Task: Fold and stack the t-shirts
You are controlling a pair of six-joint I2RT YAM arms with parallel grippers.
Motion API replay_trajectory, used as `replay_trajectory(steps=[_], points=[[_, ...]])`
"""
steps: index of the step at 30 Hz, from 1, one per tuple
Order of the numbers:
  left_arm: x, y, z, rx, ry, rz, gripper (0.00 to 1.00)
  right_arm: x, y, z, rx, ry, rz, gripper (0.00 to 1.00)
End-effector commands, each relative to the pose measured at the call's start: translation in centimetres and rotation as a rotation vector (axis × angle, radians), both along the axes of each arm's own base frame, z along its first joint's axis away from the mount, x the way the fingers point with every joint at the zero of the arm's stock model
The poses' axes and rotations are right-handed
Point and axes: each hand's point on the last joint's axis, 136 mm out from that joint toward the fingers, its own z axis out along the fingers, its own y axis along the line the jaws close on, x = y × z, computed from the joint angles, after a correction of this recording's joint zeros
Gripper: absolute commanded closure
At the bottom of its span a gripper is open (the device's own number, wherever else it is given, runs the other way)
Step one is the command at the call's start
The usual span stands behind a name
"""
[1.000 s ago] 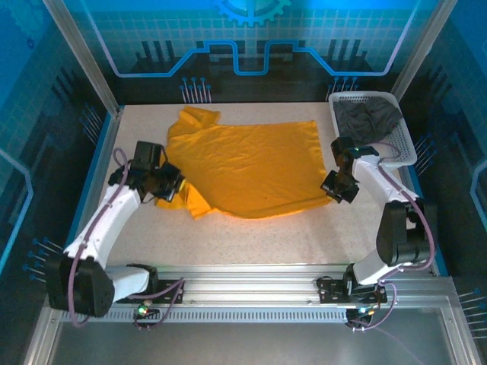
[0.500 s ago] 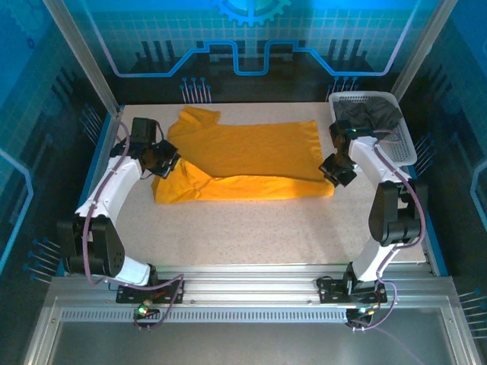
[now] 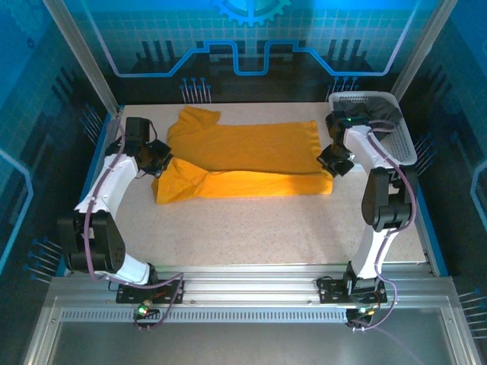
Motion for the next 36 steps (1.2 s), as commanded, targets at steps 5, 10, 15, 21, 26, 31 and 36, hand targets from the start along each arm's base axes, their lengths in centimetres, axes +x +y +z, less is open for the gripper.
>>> replay_trajectory(steps=[5, 10, 15, 21, 26, 31, 36], points=[[0.8, 1.4, 0.1, 0.039, -0.007, 0.005, 1.00, 0.7, -0.9, -0.6, -0.032, 0.026, 0.016, 1.00], [0.9, 1.5, -0.3, 0.041, 0.004, 0.002, 1.00, 1.9, -0.9, -0.8, -0.040, 0.020, 0.039, 1.00], [0.6, 2.1, -1.0, 0.052, 0.022, 0.012, 1.00, 2.4, -0.9, -1.1, -0.042, 0.020, 0.046, 1.00], [1.1, 2.6, -1.6, 0.062, 0.029, 0.008, 1.00, 3.7, -0.7, -1.2, -0.036, 0.006, 0.073, 1.00], [2.3, 3.1, -2.4, 0.068, 0.038, -0.001, 1.00, 4.9, -0.3, -1.4, -0.026, 0.008, 0.112, 1.00], [4.6, 3.7, -3.4, 0.088, 0.054, -0.047, 0.74, 6.6, 0.1, -1.3, -0.012, -0.013, 0.178, 0.82], [4.5, 4.7, -1.7, 0.163, 0.052, -0.063, 0.37, 7.2, -0.1, 1.8, -0.024, -0.060, 0.262, 0.52]])
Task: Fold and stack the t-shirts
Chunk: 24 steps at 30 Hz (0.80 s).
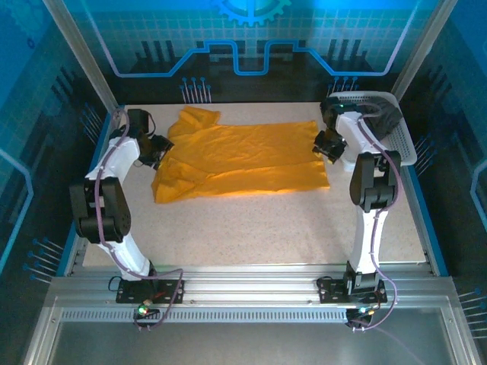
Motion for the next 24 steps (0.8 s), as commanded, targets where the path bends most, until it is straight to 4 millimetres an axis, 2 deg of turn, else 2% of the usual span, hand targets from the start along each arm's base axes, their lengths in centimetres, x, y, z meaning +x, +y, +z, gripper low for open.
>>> replay_trajectory(steps=[1, 3, 5, 8, 10, 15, 18, 20, 24], points=[[-1.1, 1.2, 2.4, 0.075, -0.021, -0.018, 0.36, -0.6, -0.7, 3.1, -0.009, -0.027, 0.073, 0.49], [-3.4, 1.3, 2.7, 0.098, -0.008, -0.010, 0.36, -1.5, -0.6, 4.6, -0.004, -0.064, 0.099, 0.45], [-6.8, 1.3, 1.9, 0.110, 0.037, 0.015, 0.37, -2.9, -0.3, 5.3, 0.012, -0.093, 0.121, 0.44], [-11.5, 0.4, -1.0, 0.023, 0.090, 0.066, 0.40, -6.0, 0.4, 4.8, 0.061, -0.115, 0.145, 0.45], [-13.1, 0.0, -2.5, -0.030, 0.093, 0.088, 0.42, -7.8, 0.6, 4.1, 0.087, -0.151, 0.147, 0.47], [-14.0, 0.5, -5.4, -0.152, 0.101, 0.161, 0.45, -10.4, 1.2, 2.5, 0.198, -0.359, 0.087, 0.48], [-13.6, 0.9, -6.8, -0.161, 0.117, 0.158, 0.48, -11.3, 0.7, 0.1, 0.273, -0.393, -0.017, 0.48], [-13.3, 0.9, -7.7, -0.169, 0.136, 0.146, 0.51, -11.5, 0.4, -1.3, 0.308, -0.389, -0.070, 0.48], [-12.3, 1.5, -8.8, -0.152, 0.153, 0.142, 0.53, -10.9, 0.2, -2.2, 0.318, -0.376, -0.082, 0.49]])
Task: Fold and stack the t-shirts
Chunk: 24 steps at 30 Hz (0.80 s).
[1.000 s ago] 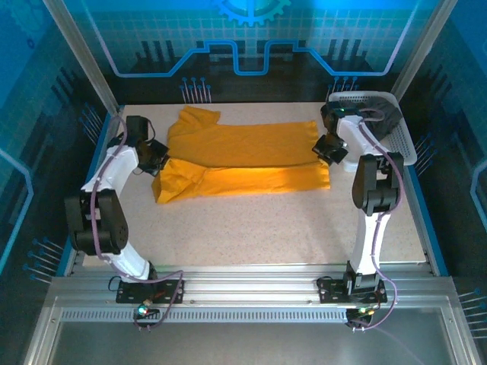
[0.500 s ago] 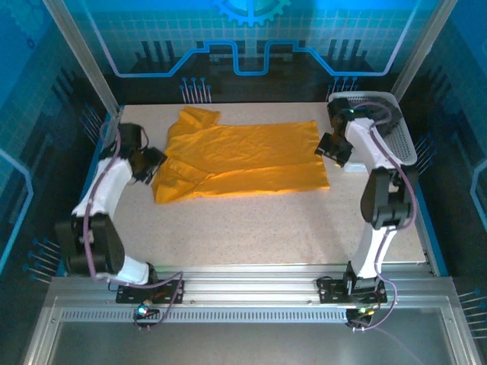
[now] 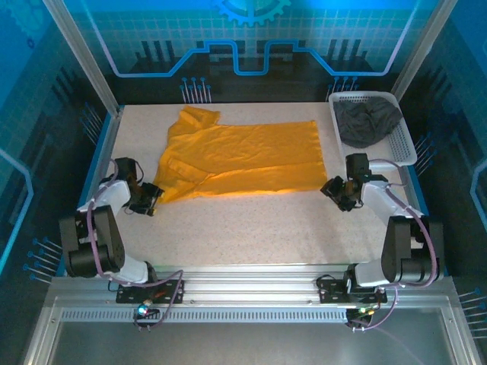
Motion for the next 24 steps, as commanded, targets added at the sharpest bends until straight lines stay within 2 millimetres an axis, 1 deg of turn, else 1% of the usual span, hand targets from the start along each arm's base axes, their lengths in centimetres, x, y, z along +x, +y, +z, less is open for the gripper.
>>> replay_trajectory(steps=[1, 5, 6, 7, 10, 13, 15, 17, 18, 20, 24], points=[[2.1, 0.4, 0.1, -0.006, -0.051, -0.016, 0.54, 3.4, 0.4, 1.4, 0.060, -0.114, -0.024, 0.49], [2.6, 0.8, -1.0, 0.000, -0.015, -0.022, 0.67, 3.8, -0.1, 0.4, 0.061, -0.083, -0.061, 0.50], [2.7, 1.1, -1.1, 0.013, -0.011, -0.024, 0.72, 3.9, -0.2, 0.0, 0.067, -0.078, -0.077, 0.50], [2.9, 1.3, -1.2, 0.024, -0.014, -0.026, 0.76, 4.1, -0.2, -0.3, 0.072, -0.077, -0.089, 0.50], [3.6, 1.7, -1.0, 0.038, -0.020, -0.034, 0.85, 4.9, -0.3, -0.9, 0.084, -0.080, -0.113, 0.51], [4.2, 1.9, -0.6, 0.050, -0.030, -0.034, 0.92, 5.6, -0.4, -1.5, 0.090, -0.063, -0.136, 0.54], [4.4, 2.1, -0.4, 0.055, -0.036, -0.033, 0.95, 6.0, -0.5, -1.8, 0.083, -0.055, -0.145, 0.57], [4.5, 2.2, -0.1, 0.061, -0.040, -0.034, 0.99, 6.1, -0.6, -2.5, 0.079, -0.042, -0.151, 0.59], [4.5, 2.2, 0.0, 0.064, -0.044, -0.034, 1.00, 7.0, -0.7, -2.1, 0.076, -0.054, -0.152, 0.61], [4.6, 2.3, 0.3, 0.070, -0.047, -0.034, 1.00, 7.5, -0.8, -2.5, 0.074, -0.042, -0.153, 0.65], [4.8, 2.6, 1.2, 0.088, -0.056, -0.038, 1.00, 7.3, -0.9, -3.4, 0.056, 0.026, -0.159, 0.80]])
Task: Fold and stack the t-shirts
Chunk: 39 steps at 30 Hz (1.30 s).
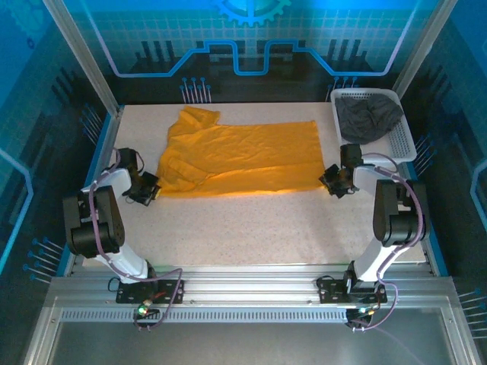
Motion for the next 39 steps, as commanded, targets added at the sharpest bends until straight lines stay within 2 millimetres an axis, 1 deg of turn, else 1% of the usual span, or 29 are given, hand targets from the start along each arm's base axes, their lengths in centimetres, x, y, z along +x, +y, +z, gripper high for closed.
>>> replay_trajectory(steps=[1, 4, 6, 9, 12, 15, 17, 20, 24, 25, 26, 30, 35, 39], points=[[0.5, 1.1, 1.7, 0.049, -0.020, 0.000, 1.00, 0.2, -0.9, 0.0, -0.028, 0.044, -0.025, 0.85], [0.1, 1.3, 2.7, 0.066, -0.023, 0.010, 1.00, -1.1, -1.4, 0.9, -0.082, 0.094, -0.026, 1.00], [-0.7, 1.5, 3.2, 0.084, -0.013, 0.018, 1.00, -2.0, -1.8, 1.9, -0.119, 0.110, -0.021, 1.00], [-2.2, 1.7, 3.6, 0.115, 0.015, 0.024, 1.00, -3.2, -2.0, 2.8, -0.139, 0.123, -0.007, 1.00], [-3.8, 1.9, 3.8, 0.149, 0.041, 0.025, 1.00, -4.4, -1.9, 3.3, -0.155, 0.137, 0.012, 1.00], [-5.2, 2.0, 3.8, 0.172, 0.062, 0.029, 1.00, -5.5, -1.9, 3.4, -0.153, 0.150, 0.017, 1.00], [-6.1, 1.9, 3.6, 0.175, 0.078, 0.030, 1.00, -6.4, -1.8, 3.1, -0.153, 0.170, 0.022, 1.00], [-8.0, 1.2, 2.7, 0.152, 0.118, 0.038, 1.00, -8.0, -1.7, 2.7, -0.161, 0.220, 0.029, 1.00], [-11.3, 0.7, 1.8, 0.156, 0.172, 0.060, 1.00, -11.2, -2.4, 2.4, -0.201, 0.288, 0.019, 1.00], [-12.0, 0.5, 1.7, 0.158, 0.179, 0.063, 1.00, -11.5, -2.6, 2.7, -0.210, 0.287, 0.017, 1.00], [-12.7, 0.4, 1.5, 0.157, 0.185, 0.069, 1.00, -13.1, -2.7, 2.0, -0.215, 0.324, 0.017, 1.00], [-15.2, -0.6, 0.2, 0.128, 0.235, 0.078, 1.00, -15.8, -3.1, 1.1, -0.226, 0.380, 0.026, 1.00], [-17.0, -1.0, -0.7, 0.120, 0.273, 0.098, 1.00, -18.0, -3.7, 0.3, -0.231, 0.432, 0.024, 1.00], [-17.5, -1.0, -1.0, 0.123, 0.291, 0.112, 1.00, -18.7, -4.0, -0.5, -0.225, 0.462, 0.022, 1.00]])
